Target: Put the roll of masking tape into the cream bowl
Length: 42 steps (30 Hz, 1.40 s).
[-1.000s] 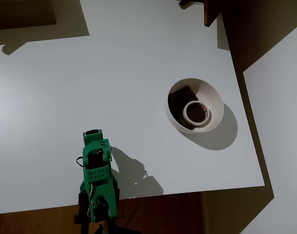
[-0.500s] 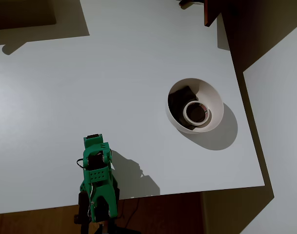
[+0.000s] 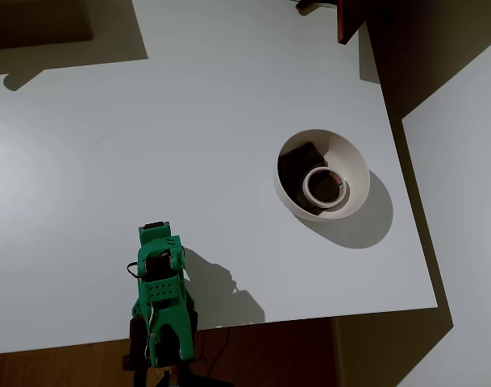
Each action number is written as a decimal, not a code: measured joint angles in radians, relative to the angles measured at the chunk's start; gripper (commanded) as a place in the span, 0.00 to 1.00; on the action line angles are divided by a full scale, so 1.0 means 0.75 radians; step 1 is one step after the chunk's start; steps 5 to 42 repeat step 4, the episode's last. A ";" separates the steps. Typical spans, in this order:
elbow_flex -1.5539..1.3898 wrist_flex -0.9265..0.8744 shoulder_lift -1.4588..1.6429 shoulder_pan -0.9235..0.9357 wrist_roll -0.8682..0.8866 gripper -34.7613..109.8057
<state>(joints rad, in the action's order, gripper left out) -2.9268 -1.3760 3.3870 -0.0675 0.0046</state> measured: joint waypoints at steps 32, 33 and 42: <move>0.000 0.000 0.000 0.000 0.000 0.18; 0.000 0.000 0.000 0.000 0.000 0.18; 0.000 0.000 0.000 0.000 0.000 0.18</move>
